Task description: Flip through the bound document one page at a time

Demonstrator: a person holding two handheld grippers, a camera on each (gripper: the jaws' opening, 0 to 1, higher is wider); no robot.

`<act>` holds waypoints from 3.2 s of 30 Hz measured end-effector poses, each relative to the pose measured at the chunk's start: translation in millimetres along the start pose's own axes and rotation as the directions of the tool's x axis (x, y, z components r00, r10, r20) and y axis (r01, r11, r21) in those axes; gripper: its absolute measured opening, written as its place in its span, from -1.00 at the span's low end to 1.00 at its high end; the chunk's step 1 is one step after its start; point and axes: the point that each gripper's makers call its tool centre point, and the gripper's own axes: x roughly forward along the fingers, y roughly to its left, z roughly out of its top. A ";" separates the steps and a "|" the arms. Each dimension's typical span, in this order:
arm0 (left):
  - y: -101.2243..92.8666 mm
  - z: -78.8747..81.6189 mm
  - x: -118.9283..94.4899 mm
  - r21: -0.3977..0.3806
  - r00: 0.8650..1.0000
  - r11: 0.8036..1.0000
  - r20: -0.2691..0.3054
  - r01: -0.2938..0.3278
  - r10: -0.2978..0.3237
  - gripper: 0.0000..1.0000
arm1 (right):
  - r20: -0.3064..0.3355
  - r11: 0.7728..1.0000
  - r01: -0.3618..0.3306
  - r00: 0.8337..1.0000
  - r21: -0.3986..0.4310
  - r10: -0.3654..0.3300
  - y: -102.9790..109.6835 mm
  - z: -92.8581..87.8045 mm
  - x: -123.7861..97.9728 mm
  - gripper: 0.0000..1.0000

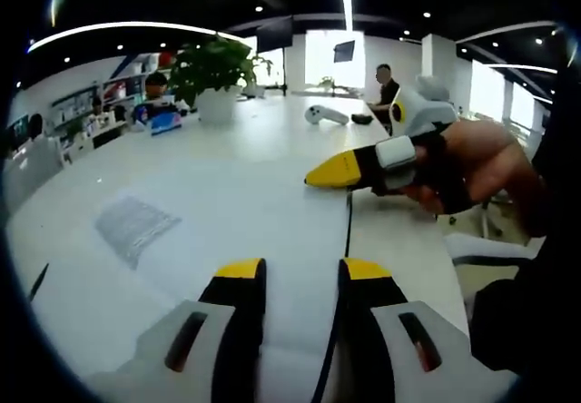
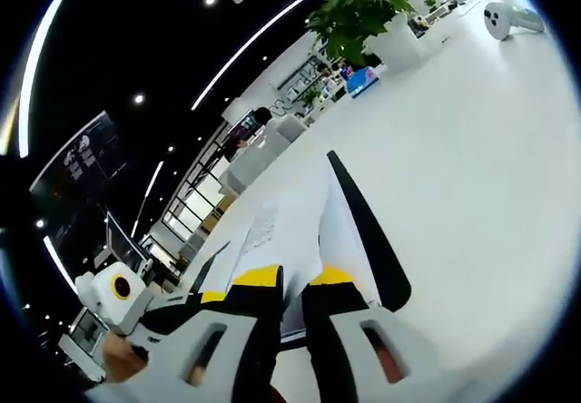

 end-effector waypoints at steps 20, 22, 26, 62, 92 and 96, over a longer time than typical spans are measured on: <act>0.0 6.9 -20.6 -0.036 1.000 0.999 -0.005 -0.023 0.023 -0.42 | 0.004 0.999 0.018 1.000 -0.038 -0.018 -3.1 -3.1 0.7 -0.95; 0.0 11.0 -28.7 -0.024 0.999 0.999 0.007 -0.035 0.035 -0.42 | 0.008 0.999 0.016 1.000 -0.039 -0.016 -3.1 -3.0 0.7 -0.95; 0.9 18.4 -45.0 -0.030 0.998 0.999 0.048 -0.046 0.047 -0.43 | 0.019 0.999 0.018 1.000 -0.043 -0.017 -2.9 -3.0 0.8 -0.95; 47.4 -70.2 -237.4 -0.260 0.891 0.868 0.053 -0.424 0.451 -0.44 | 0.024 0.993 -0.036 0.999 -0.113 0.039 14.0 7.0 1.9 -0.95; 41.0 -80.6 -248.4 -0.271 0.887 0.861 0.048 -0.430 0.459 -0.43 | 0.089 0.766 0.037 0.996 -0.642 0.026 77.5 15.3 -1.1 -0.95; 42.1 -83.5 -252.8 -0.277 0.883 0.856 0.047 -0.437 0.466 -0.43 | 0.083 0.754 0.026 0.996 -0.657 0.037 84.5 12.6 0.9 -0.96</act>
